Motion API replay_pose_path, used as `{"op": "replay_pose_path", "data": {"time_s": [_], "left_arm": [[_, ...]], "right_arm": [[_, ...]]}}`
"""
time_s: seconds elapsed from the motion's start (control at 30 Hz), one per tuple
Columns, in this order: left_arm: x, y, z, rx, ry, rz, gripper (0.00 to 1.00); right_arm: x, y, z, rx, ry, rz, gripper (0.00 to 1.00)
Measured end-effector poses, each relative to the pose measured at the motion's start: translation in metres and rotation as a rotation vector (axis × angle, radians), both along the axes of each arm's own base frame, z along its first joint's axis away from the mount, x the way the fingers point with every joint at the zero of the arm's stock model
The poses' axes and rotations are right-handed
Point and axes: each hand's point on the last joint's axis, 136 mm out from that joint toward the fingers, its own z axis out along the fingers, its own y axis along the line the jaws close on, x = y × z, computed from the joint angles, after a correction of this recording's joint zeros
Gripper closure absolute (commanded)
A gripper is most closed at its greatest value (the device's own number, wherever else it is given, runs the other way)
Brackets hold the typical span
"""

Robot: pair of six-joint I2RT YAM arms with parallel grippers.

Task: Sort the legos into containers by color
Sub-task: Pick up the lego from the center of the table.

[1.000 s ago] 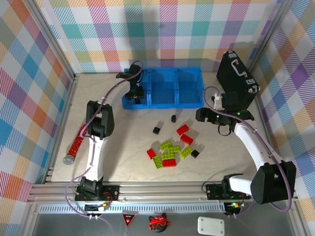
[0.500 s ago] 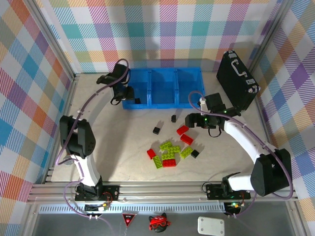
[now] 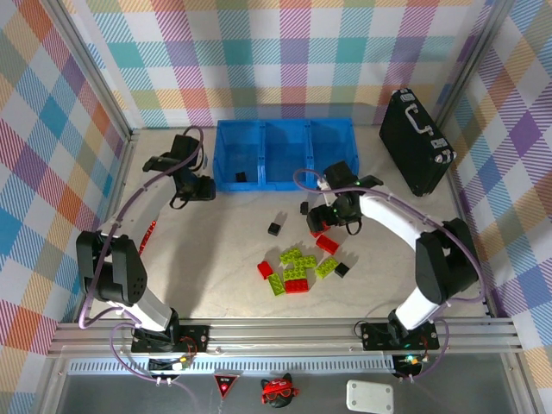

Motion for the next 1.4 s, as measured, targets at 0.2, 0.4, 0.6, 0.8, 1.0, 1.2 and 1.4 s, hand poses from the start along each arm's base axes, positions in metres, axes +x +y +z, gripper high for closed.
{"op": "replay_pose_path", "data": {"time_s": [0.2, 0.4, 0.6, 0.8, 1.0, 1.2, 1.4], "left_arm": [[-0.001, 0.000, 0.000, 0.009, -0.011, -0.024, 0.54], [0.002, 0.001, 0.010, 0.016, -0.054, -0.037, 0.54], [0.002, 0.001, 0.009, 0.018, -0.053, -0.040, 0.54], [0.001, 0.002, 0.008, 0.022, -0.050, -0.042, 0.54], [0.001, 0.002, 0.008, 0.024, -0.050, -0.041, 0.54], [0.001, 0.002, 0.008, 0.027, -0.051, -0.040, 0.54], [0.001, 0.002, 0.008, 0.027, -0.051, -0.040, 0.54]], "right_arm": [[0.011, 0.011, -0.015, -0.042, 0.024, 0.052, 0.08], [0.018, 0.015, -0.034, -0.093, 0.052, 0.092, 0.09], [0.020, 0.016, -0.052, -0.137, 0.081, 0.127, 0.13], [0.018, 0.017, -0.062, -0.163, 0.101, 0.156, 0.18], [0.017, 0.016, -0.070, -0.188, 0.114, 0.161, 0.26], [0.017, 0.014, -0.071, -0.195, 0.110, 0.160, 0.32], [0.018, 0.014, -0.070, -0.194, 0.109, 0.159, 0.35]]}}
